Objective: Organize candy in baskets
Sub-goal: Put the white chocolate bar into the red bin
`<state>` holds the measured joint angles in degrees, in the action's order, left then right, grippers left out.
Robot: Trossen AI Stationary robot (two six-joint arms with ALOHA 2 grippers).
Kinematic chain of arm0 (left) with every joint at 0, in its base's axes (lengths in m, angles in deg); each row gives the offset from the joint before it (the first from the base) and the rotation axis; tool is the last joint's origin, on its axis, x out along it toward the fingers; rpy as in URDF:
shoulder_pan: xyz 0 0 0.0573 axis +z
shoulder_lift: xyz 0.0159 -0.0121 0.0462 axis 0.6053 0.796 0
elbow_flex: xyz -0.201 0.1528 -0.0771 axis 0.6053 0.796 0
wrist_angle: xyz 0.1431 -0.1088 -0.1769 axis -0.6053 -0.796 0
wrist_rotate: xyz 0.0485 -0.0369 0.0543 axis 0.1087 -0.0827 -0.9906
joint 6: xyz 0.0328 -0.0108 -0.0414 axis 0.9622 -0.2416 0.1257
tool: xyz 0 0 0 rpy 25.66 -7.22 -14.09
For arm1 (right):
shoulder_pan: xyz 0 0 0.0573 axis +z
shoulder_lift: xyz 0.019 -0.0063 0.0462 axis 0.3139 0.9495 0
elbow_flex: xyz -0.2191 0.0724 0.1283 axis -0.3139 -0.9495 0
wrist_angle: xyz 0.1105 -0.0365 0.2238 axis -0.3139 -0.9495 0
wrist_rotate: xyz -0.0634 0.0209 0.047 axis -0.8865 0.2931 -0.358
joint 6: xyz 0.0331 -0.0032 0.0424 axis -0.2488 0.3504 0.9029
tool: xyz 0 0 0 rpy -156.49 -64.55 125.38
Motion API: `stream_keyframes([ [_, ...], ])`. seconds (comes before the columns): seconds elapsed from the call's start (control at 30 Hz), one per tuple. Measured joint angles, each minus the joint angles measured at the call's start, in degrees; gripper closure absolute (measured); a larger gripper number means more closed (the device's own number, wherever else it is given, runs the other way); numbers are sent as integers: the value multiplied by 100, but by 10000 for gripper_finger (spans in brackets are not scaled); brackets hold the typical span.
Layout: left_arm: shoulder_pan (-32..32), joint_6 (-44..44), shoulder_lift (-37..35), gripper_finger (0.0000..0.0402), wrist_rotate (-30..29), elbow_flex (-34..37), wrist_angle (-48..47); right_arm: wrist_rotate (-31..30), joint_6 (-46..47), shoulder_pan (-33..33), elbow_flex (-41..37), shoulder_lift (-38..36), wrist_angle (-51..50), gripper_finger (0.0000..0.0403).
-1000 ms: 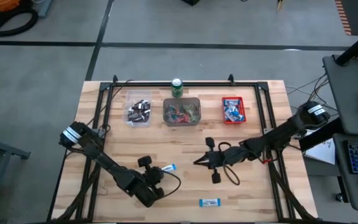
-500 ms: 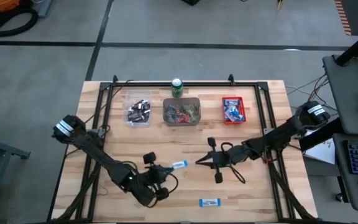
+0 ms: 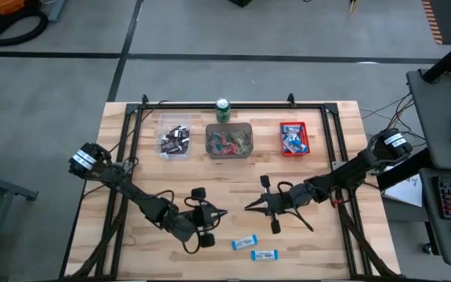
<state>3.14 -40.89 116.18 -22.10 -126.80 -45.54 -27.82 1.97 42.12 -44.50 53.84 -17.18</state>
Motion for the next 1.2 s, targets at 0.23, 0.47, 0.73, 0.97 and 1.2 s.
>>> stream_keyframes([
  [0.23, -33, 184, -48, 401, 253, 1007, 2050, 1, -9, 42, -4, 0, -104, 394],
  [0.47, -33, 561, -57, 401, 362, 1714, 3972, 3, 723, 53, -4, 0, -401, 394],
  [0.73, -46, 527, -57, 401, 378, 1726, 3845, 166, 1661, 208, 138, 0, -1678, 394],
  [0.97, -38, 584, -57, 401, 378, 1706, 3631, 155, 2203, 455, 458, 0, -2537, 394],
  [1.2, -37, 589, -57, 401, 374, 1670, 3615, 47, 2540, 766, 879, 11, -3252, 389],
])
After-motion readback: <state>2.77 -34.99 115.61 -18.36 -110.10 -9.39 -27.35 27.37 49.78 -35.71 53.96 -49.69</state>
